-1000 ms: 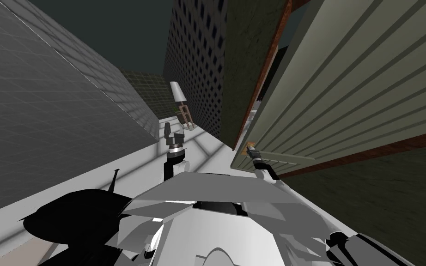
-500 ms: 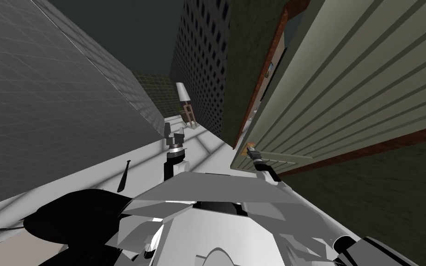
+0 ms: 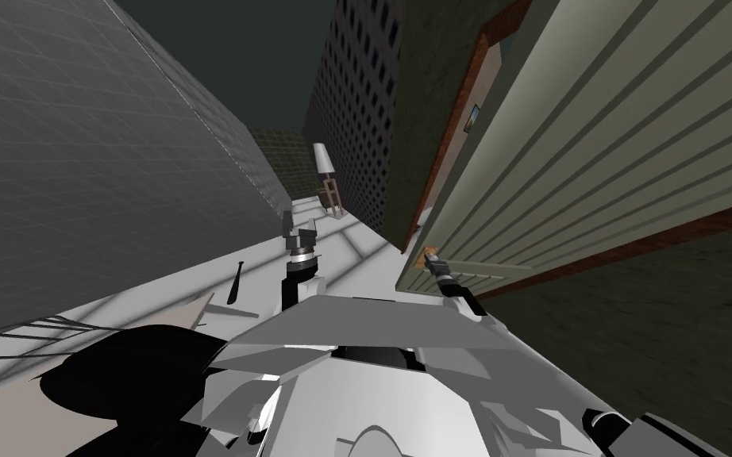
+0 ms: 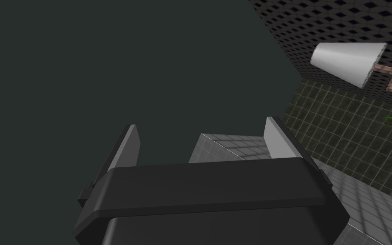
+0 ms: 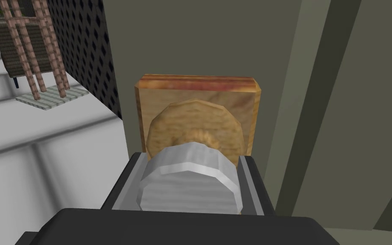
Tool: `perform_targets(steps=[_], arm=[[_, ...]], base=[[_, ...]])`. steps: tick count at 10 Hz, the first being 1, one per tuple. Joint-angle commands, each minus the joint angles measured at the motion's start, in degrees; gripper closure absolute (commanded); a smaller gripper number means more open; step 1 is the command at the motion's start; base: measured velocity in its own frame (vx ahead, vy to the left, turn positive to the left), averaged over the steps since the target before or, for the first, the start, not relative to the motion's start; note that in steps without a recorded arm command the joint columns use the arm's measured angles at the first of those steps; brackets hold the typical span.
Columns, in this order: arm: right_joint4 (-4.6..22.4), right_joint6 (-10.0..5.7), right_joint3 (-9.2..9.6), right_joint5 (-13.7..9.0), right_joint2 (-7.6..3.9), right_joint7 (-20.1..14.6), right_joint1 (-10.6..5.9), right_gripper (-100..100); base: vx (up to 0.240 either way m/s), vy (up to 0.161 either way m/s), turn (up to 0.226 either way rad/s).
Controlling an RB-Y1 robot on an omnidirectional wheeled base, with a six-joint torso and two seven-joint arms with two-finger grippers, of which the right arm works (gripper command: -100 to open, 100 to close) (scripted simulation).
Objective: Pull the door open
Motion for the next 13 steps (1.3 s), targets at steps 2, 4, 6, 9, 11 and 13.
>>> perform_targets(steps=[2, 4, 6, 9, 11, 13], arm=[[-0.6, -1.18, 0.99, 0.41, -1.36, -1.37, 0.44, 100], [-0.61, -1.01, 1.16, 0.42, -1.43, -1.36, 0.52, 100], [-0.75, -2.12, 2.32, 0.88, -2.62, -2.6, 0.97, 100], [-1.0, -3.54, 3.53, 1.4, -4.1, -4.03, 1.41, 100], [-1.21, -4.74, 4.55, 1.84, -5.35, -5.24, 1.78, 100], [-1.39, -5.75, 5.42, 2.21, -6.41, -6.27, 2.09, 100]], base=[[-0.179, -0.074, 0.105], [-0.143, -0.04, 0.068], [-0.17, -0.064, 0.128], [-0.178, -0.076, 0.131], [-0.189, -0.077, 0.132], [-0.221, -0.078, 0.14]])
